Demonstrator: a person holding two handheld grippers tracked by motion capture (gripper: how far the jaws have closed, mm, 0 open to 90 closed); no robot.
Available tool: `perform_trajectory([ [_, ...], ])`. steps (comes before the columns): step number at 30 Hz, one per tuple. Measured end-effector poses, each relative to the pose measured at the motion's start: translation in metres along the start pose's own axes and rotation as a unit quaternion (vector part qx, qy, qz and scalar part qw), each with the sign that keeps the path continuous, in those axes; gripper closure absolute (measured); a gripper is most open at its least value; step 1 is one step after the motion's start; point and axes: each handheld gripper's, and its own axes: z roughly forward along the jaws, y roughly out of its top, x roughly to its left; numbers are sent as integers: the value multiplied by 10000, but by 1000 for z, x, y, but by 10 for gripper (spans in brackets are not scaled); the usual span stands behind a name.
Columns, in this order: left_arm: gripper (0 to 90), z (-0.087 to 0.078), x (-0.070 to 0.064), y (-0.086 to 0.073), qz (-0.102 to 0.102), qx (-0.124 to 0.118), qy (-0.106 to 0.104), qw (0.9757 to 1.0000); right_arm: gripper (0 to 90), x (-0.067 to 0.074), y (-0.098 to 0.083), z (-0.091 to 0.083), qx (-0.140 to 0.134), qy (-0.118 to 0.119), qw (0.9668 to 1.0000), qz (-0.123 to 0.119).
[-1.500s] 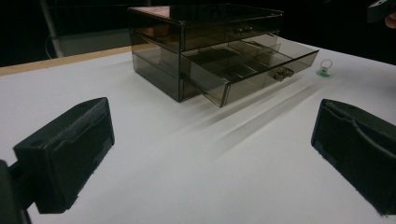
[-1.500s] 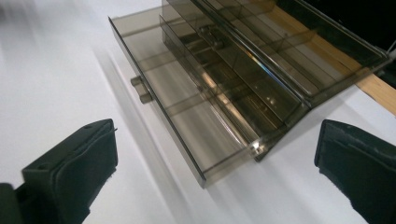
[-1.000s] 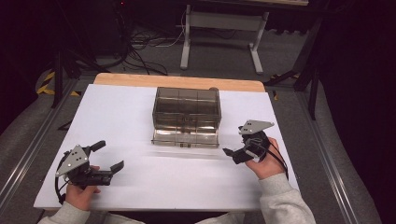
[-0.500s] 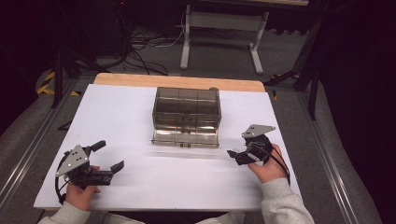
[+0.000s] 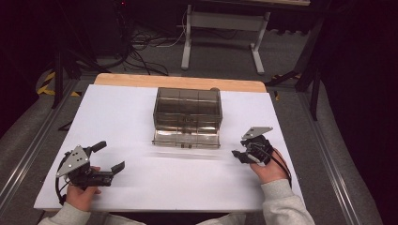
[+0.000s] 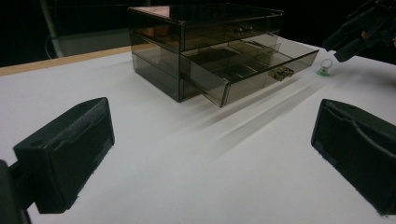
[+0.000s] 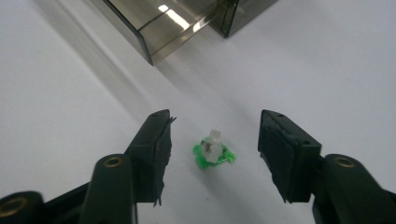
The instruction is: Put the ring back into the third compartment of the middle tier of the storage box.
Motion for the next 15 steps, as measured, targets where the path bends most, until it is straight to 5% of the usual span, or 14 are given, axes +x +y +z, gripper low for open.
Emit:
perform_trajectory([
  [15,3,0,0,0,-9,7,1,10000,602,-3,-1,18,438,112,9990,68],
])
